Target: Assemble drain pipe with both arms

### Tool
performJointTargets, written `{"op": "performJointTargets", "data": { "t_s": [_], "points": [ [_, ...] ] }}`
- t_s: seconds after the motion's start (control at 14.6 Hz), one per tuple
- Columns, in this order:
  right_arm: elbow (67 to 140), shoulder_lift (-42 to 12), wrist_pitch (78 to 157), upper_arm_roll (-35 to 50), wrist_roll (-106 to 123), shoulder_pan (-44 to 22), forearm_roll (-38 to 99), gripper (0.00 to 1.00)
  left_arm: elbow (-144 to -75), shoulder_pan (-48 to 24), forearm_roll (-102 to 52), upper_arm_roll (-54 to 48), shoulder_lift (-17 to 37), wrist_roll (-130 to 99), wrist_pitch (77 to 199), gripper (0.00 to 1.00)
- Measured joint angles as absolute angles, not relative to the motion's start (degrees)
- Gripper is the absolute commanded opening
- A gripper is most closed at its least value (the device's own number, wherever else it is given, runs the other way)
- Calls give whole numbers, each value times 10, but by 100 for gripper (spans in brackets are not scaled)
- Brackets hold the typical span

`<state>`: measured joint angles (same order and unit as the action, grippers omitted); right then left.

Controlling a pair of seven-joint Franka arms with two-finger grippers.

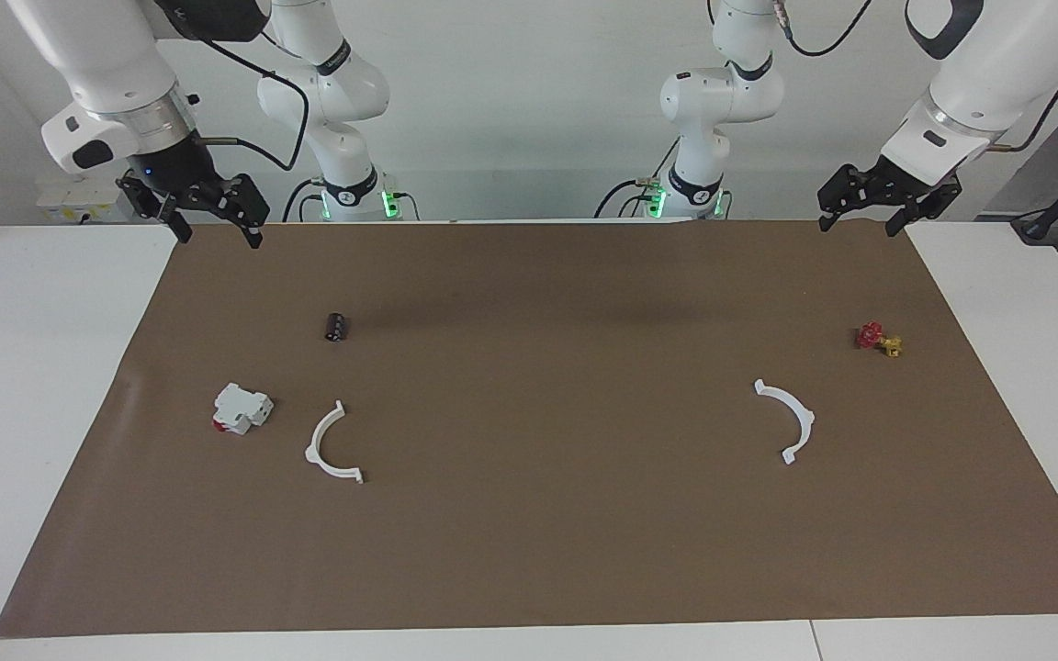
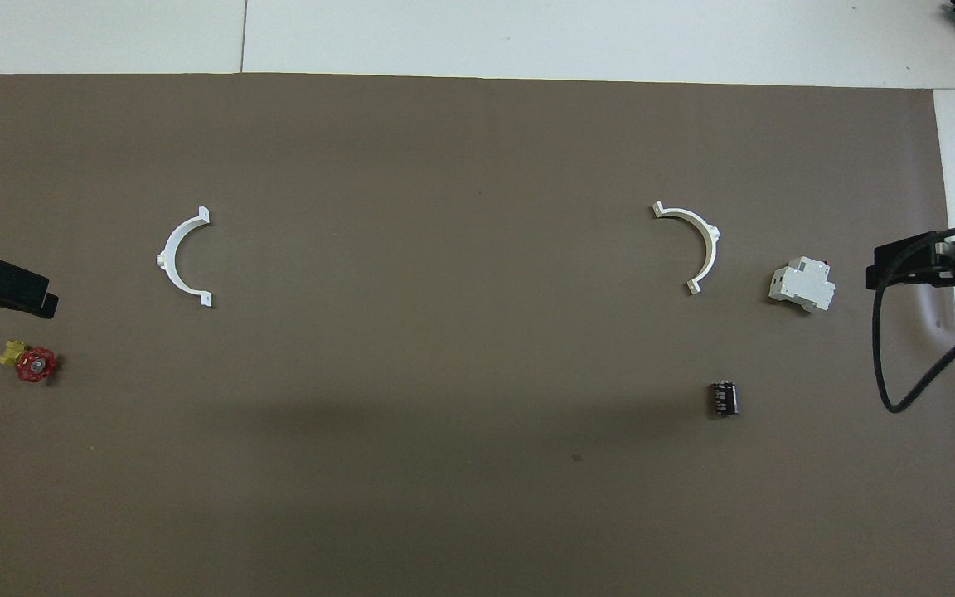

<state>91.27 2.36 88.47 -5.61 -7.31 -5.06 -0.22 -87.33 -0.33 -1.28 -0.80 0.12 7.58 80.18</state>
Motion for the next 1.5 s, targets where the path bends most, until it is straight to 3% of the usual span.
{"op": "performJointTargets", "data": {
  "t_s": [1.16,1.5],
  "points": [
    [931,25,906,-55,-73,-54,-3,100,-873,-3,-13,-8,1,76,802,100],
    [971,1,1019,-52,-71,-80,-3,100,-873,-3,-13,-8,1,76,802,100]
  ]
}}
